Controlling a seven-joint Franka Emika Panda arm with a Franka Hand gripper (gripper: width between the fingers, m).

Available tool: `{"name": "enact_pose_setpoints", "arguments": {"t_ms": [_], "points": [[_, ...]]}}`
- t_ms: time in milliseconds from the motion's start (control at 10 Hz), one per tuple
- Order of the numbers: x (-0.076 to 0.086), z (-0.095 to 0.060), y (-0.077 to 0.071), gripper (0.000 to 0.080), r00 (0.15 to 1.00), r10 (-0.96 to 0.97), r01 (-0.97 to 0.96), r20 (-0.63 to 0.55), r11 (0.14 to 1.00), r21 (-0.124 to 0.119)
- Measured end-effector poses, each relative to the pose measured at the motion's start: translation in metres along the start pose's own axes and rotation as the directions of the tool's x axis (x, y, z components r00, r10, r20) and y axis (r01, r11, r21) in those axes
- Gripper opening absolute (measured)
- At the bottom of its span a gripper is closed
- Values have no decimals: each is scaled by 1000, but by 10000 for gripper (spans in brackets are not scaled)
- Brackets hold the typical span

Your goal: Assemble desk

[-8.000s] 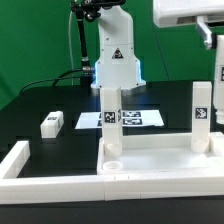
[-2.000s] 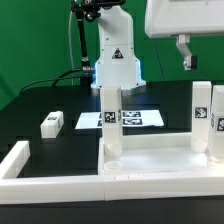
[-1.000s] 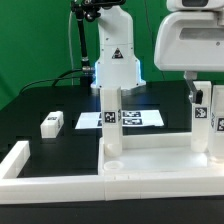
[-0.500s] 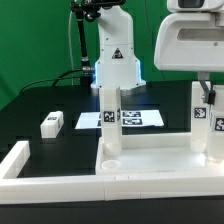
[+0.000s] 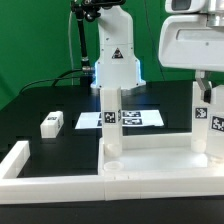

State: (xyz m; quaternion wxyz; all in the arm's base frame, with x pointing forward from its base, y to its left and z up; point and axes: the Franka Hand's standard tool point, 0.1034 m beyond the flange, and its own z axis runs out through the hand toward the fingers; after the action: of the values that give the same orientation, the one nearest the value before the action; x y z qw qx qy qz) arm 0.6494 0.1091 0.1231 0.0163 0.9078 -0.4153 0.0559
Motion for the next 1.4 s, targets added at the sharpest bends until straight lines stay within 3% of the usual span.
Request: {"name": "enact_pose_setpoints", "arguments": {"t_ms": [400,700,800,1100,1200,1300,1400], "points": [[5,2,9,290,904,425,-426,54,905,11],[-1,1,8,290,744,665,-667,63,745,-4],[-2,1,8,290,739,670,-671,62,741,-6],[-2,2,7,612,754,654,-655,62,756,-3],[-2,2,6,612,777,626,-628,61,778,6],[-2,5,4,641,860,508,-510,54,859,47],[-6,6,3,641,903,426,-429,52,902,52]]}}
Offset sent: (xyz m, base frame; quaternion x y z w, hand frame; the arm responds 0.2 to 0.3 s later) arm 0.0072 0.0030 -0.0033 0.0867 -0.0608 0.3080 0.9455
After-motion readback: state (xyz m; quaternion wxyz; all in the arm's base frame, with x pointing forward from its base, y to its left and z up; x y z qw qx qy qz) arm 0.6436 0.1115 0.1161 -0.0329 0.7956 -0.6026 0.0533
